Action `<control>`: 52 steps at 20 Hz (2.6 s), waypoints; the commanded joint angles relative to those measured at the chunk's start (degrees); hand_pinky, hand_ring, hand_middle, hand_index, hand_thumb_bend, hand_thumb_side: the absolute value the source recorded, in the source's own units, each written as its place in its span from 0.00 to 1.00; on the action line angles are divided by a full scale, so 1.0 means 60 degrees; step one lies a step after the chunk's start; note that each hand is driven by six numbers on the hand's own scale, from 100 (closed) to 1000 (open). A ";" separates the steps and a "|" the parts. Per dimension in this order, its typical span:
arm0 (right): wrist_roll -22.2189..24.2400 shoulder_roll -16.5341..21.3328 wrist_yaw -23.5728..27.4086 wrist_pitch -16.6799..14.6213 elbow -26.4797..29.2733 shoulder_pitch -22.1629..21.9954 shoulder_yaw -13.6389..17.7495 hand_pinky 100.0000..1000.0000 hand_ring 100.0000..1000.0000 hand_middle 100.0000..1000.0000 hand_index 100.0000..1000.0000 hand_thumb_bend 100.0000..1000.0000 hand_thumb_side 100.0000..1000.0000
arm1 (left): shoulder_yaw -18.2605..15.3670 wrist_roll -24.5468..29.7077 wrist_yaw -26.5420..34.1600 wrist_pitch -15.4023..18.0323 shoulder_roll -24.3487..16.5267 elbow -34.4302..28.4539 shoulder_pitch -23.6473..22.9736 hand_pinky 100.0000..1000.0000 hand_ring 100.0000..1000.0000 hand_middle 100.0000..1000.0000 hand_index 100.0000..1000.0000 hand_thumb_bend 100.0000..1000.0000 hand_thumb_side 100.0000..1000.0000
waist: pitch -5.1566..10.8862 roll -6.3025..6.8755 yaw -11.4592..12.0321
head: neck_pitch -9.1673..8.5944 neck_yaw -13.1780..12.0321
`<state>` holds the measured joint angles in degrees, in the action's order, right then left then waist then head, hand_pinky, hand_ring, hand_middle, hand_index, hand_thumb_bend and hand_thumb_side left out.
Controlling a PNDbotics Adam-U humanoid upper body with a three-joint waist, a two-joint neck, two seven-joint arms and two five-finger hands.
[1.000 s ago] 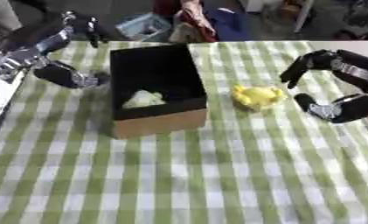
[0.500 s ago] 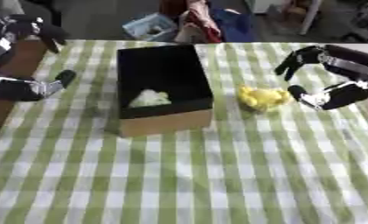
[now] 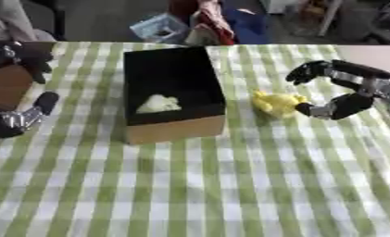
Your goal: Pick up objects on the table and place them in the box.
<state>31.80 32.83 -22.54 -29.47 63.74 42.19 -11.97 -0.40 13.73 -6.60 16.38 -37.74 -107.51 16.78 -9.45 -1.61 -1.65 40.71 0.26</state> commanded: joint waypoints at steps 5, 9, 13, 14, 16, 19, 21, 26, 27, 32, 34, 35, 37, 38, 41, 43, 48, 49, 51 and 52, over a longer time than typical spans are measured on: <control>-0.0551 -0.0335 -0.1216 -0.0129 -0.0880 0.0426 0.0355 0.81 0.80 0.84 0.90 0.31 0.51 | -0.0430 0.0692 0.1074 -0.0513 -0.0147 -0.0516 -0.0089 0.58 0.45 0.51 0.74 0.20 0.31 | 0.0210 0.0018 0.0087 | 0.0047 0.0093; -0.1093 -0.0639 -0.1843 -0.0012 -0.1313 0.0598 0.0526 0.80 0.79 0.83 0.89 0.32 0.50 | -0.0469 0.0863 0.1172 -0.0567 -0.0086 -0.0539 -0.0135 0.58 0.45 0.51 0.74 0.20 0.32 | 0.0210 0.0017 0.0144 | 0.0070 0.0131; -0.1621 -0.0934 -0.2495 0.0091 -0.1724 0.0768 0.0640 0.80 0.79 0.82 0.89 0.32 0.50 | -0.0451 0.0951 0.1174 -0.0579 -0.0024 -0.0539 -0.0126 0.57 0.45 0.51 0.74 0.19 0.32 | 0.0192 0.0014 0.0226 | 0.0080 0.0172; -0.1730 -0.1001 -0.2668 0.0111 -0.1837 0.0807 0.0670 0.79 0.79 0.82 0.89 0.33 0.50 | -0.0448 0.0961 0.1172 -0.0579 -0.0011 -0.0541 -0.0126 0.57 0.45 0.51 0.74 0.19 0.32 | 0.0188 0.0016 0.0247 | 0.0083 0.0179; -0.1938 -0.1139 -0.3027 0.0168 -0.2095 0.0879 0.0761 0.79 0.79 0.82 0.89 0.33 0.50 | -0.0444 0.0976 0.1164 -0.0575 0.0007 -0.0551 -0.0128 0.57 0.45 0.51 0.74 0.19 0.33 | 0.0177 0.0017 0.0297 | 0.0083 0.0207; -0.2232 -0.1286 -0.3554 0.0236 -0.2449 0.0941 0.0902 0.78 0.77 0.80 0.88 0.32 0.50 | -0.0437 0.0993 0.1153 -0.0573 0.0033 -0.0560 -0.0134 0.57 0.45 0.51 0.74 0.19 0.33 | 0.0164 0.0023 0.0363 | 0.0081 0.0235; -0.2419 -0.1344 -0.3889 0.0275 -0.2661 0.0953 0.0993 0.78 0.76 0.80 0.87 0.32 0.50 | -0.0435 0.1007 0.1142 -0.0563 0.0041 -0.0577 -0.0147 0.57 0.45 0.51 0.74 0.19 0.33 | 0.0153 0.0024 0.0401 | 0.0082 0.0250; -0.2838 -0.1375 -0.4559 0.0384 -0.3142 0.0919 0.1210 0.77 0.75 0.78 0.86 0.30 0.50 | -0.0459 0.1008 0.1102 -0.0555 0.0060 -0.0608 -0.0204 0.57 0.45 0.51 0.74 0.19 0.33 | 0.0139 0.0035 0.0443 | 0.0094 0.0269; -0.2915 -0.1369 -0.4659 0.0412 -0.3234 0.0909 0.1251 0.76 0.74 0.77 0.85 0.30 0.49 | -0.0464 0.1006 0.1093 -0.0554 0.0061 -0.0612 -0.0217 0.57 0.45 0.51 0.74 0.19 0.33 | 0.0138 0.0035 0.0442 | 0.0094 0.0274; -0.3293 -0.1300 -0.5024 0.0553 -0.3568 0.0846 0.1422 0.75 0.72 0.75 0.83 0.27 0.46 | -0.0474 0.1015 0.1048 -0.0551 0.0068 -0.0600 -0.0258 0.57 0.45 0.51 0.74 0.19 0.33 | 0.0140 0.0028 0.0413 | 0.0086 0.0269; -0.3484 -0.1276 -0.5098 0.0615 -0.3643 0.0808 0.1485 0.74 0.69 0.73 0.82 0.25 0.44 | -0.0475 0.1021 0.1030 -0.0550 0.0073 -0.0585 -0.0271 0.57 0.45 0.51 0.74 0.18 0.34 | 0.0140 0.0028 0.0406 | 0.0078 0.0263; -0.3581 -0.1266 -0.5130 0.0641 -0.3673 0.0788 0.1503 0.73 0.68 0.71 0.80 0.23 0.43 | -0.0473 0.1026 0.1020 -0.0548 0.0074 -0.0578 -0.0277 0.57 0.45 0.51 0.74 0.18 0.34 | 0.0139 0.0028 0.0404 | 0.0075 0.0262; -0.3768 -0.1252 -0.5189 0.0676 -0.3724 0.0755 0.1530 0.72 0.62 0.66 0.76 0.17 0.36 | -0.0472 0.1032 0.0995 -0.0541 0.0075 -0.0561 -0.0289 0.57 0.45 0.51 0.74 0.18 0.34 | 0.0138 0.0028 0.0404 | 0.0070 0.0261; -0.3884 -0.1248 -0.5199 0.0680 -0.3733 0.0739 0.1547 0.71 0.61 0.65 0.75 0.16 0.35 | -0.0475 0.1032 0.0983 -0.0540 0.0076 -0.0550 -0.0292 0.57 0.45 0.51 0.74 0.18 0.34 | 0.0138 0.0028 0.0404 | 0.0072 0.0259; -0.4205 -0.1240 -0.5164 0.0638 -0.3716 0.0712 0.1567 0.69 0.52 0.54 0.66 0.06 0.26 | -0.0481 0.1022 0.0969 -0.0534 0.0072 -0.0533 -0.0296 0.57 0.45 0.51 0.74 0.18 0.34 | 0.0138 0.0027 0.0400 | 0.0071 0.0254; -0.4381 -0.1233 -0.5064 0.0565 -0.3646 0.0702 0.1557 0.68 0.48 0.50 0.62 0.01 0.22 | -0.0480 0.1021 0.0968 -0.0533 0.0069 -0.0526 -0.0294 0.57 0.45 0.51 0.74 0.18 0.34 | 0.0139 0.0023 0.0396 | 0.0065 0.0250; -0.4560 -0.1179 -0.4567 0.0374 -0.3238 0.0738 0.1463 0.66 0.44 0.45 0.56 0.00 0.17 | -0.0472 0.1045 0.0963 -0.0535 0.0062 -0.0498 -0.0292 0.57 0.45 0.51 0.74 0.18 0.34 | 0.0151 -0.0002 0.0381 | 0.0048 0.0254; -0.4546 -0.1167 -0.4444 0.0353 -0.3137 0.0750 0.1440 0.66 0.43 0.44 0.56 0.00 0.17 | -0.0470 0.1053 0.0962 -0.0535 0.0060 -0.0493 -0.0293 0.57 0.45 0.51 0.74 0.18 0.34 | 0.0154 -0.0007 0.0380 | 0.0043 0.0253; -0.4479 -0.1135 -0.4181 0.0317 -0.2892 0.0792 0.1385 0.66 0.43 0.44 0.56 0.00 0.15 | -0.0466 0.1071 0.0958 -0.0535 0.0057 -0.0483 -0.0299 0.57 0.45 0.51 0.74 0.18 0.34 | 0.0161 -0.0020 0.0380 | 0.0037 0.0256; -0.4434 -0.1122 -0.4029 0.0297 -0.2741 0.0839 0.1353 0.66 0.43 0.44 0.56 0.00 0.14 | -0.0466 0.1077 0.0960 -0.0534 0.0056 -0.0479 -0.0302 0.57 0.45 0.51 0.74 0.18 0.34 | 0.0166 -0.0028 0.0381 | 0.0032 0.0259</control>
<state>5.05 24.06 -47.99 -27.40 45.23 45.88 -3.80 -2.39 20.03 -0.61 13.15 -36.25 -109.88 14.62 -9.31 -1.87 0.72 41.22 1.73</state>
